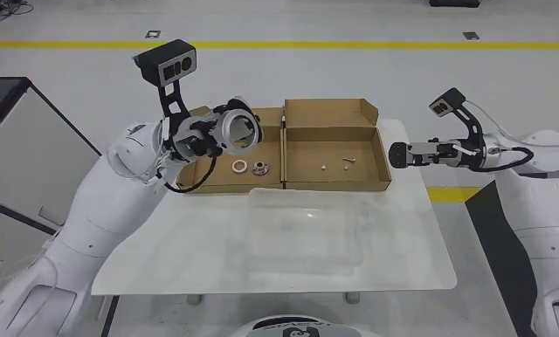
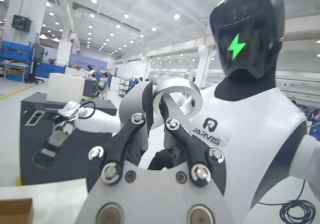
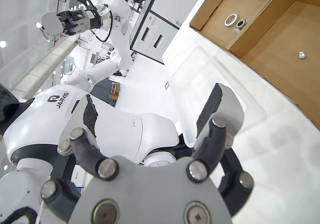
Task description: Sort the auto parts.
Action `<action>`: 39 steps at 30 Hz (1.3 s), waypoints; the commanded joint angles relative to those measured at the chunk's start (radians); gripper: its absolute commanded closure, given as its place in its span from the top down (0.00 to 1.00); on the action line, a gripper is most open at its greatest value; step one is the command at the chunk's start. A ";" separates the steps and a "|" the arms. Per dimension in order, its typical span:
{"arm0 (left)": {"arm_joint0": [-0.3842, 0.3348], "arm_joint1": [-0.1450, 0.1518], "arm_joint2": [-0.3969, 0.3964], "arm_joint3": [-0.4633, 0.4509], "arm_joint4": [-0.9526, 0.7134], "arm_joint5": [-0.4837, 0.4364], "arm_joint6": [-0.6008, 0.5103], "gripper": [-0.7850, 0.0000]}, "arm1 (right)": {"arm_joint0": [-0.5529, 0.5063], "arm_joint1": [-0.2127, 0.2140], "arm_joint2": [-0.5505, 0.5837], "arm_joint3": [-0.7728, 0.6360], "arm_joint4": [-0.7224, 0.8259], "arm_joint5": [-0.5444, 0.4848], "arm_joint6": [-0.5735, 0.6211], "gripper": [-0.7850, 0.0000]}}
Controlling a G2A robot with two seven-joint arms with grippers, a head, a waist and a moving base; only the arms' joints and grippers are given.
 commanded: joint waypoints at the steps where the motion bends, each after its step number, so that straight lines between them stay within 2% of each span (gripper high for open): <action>1: 0.001 0.008 0.001 -0.006 0.000 0.000 0.000 0.00 | 0.000 0.000 0.000 0.000 0.000 0.000 0.000 1.00; 7: -0.002 0.015 0.013 -0.067 -0.082 0.000 0.000 0.00 | 0.000 0.000 0.000 0.000 0.000 0.000 0.000 1.00; 15: -0.005 0.003 0.016 -0.114 -0.242 0.000 -0.001 0.00 | 0.000 0.000 0.000 0.000 0.000 0.000 0.000 1.00; 19: -0.006 -0.002 0.014 -0.098 -0.222 0.000 -0.001 0.00 | 0.000 0.000 0.000 0.000 0.000 0.000 0.000 1.00; 25: -0.014 0.015 0.031 -0.015 -0.068 0.000 -0.001 0.00 | 0.000 0.000 0.000 0.000 0.000 0.000 0.000 1.00; 30: -0.022 0.031 0.042 0.037 -0.016 0.000 0.000 0.00 | 0.000 0.000 0.000 0.000 0.000 0.000 0.000 1.00; 34: -0.024 0.035 0.040 0.015 -0.032 0.000 0.000 0.00 | 0.000 0.000 0.000 0.000 0.000 0.000 0.000 1.00; 39: -0.012 0.029 0.034 -0.062 -0.142 0.000 -0.001 0.00 | 0.000 0.000 0.000 0.000 0.000 0.000 0.000 1.00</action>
